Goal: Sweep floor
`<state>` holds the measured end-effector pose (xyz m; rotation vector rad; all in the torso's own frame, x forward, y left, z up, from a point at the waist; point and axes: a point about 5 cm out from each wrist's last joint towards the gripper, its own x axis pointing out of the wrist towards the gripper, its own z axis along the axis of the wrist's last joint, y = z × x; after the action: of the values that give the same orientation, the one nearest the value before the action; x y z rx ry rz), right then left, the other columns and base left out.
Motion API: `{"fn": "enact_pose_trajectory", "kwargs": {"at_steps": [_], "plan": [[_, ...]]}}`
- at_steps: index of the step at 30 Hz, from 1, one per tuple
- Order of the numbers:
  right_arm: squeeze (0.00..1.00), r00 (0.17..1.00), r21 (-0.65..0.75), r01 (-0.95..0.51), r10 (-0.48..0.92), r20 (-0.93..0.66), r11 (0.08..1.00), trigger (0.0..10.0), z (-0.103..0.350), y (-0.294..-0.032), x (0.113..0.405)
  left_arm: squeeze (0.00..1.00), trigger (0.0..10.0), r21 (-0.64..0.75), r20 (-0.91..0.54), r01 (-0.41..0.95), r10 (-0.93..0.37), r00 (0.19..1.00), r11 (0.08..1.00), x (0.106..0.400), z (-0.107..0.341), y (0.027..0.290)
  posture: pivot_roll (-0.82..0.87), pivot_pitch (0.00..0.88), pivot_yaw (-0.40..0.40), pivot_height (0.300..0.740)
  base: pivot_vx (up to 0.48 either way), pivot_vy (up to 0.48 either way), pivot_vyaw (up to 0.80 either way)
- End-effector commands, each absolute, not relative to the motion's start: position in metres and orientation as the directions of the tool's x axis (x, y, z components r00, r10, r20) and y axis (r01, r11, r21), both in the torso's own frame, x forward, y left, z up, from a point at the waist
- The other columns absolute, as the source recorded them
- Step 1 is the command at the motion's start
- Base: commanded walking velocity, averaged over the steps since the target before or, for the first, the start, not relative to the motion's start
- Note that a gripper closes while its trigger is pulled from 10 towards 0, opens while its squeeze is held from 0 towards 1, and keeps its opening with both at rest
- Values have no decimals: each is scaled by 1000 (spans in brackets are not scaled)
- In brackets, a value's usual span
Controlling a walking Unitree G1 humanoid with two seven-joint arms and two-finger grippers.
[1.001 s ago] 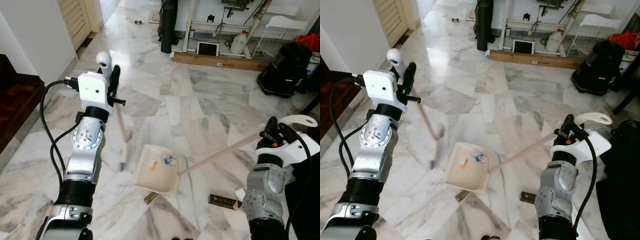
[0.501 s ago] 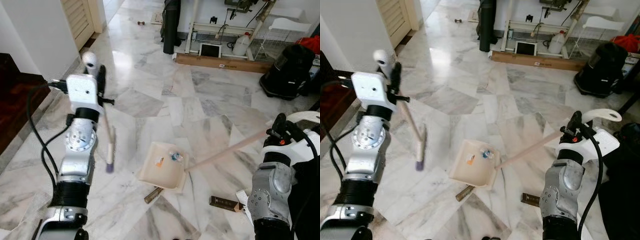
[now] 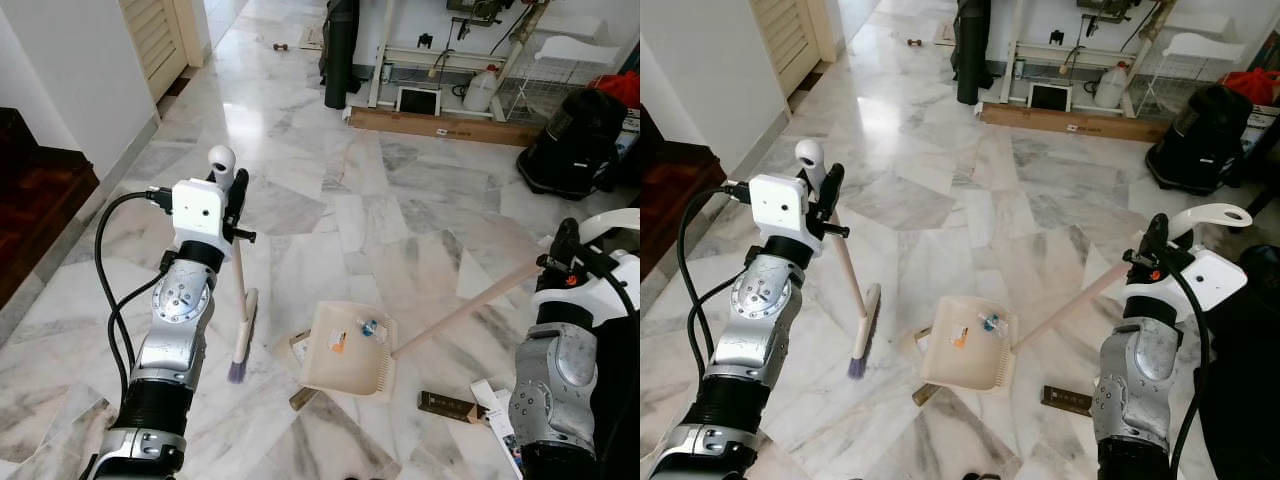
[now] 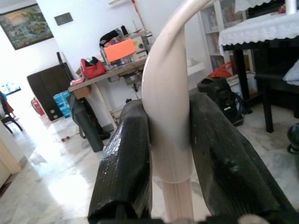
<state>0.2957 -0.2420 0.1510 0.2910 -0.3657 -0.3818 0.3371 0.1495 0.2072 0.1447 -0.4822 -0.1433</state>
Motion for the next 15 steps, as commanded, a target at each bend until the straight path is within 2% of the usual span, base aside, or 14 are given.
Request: {"fn": "enact_pose_trajectory", "kwargs": {"at_steps": [1,15], "plan": [[0,834,351,263,-395,386,899,10000,174,-240,295,0,10000,172,489,112,-184,853,979,338,217,147,76,31,-44,740,0,0,0],[0,844,348,262,-388,370,900,10000,171,-234,296,0,10000,173,484,93,-167,859,981,338,214,151,69,37,-32,740,0,0,0]]}}
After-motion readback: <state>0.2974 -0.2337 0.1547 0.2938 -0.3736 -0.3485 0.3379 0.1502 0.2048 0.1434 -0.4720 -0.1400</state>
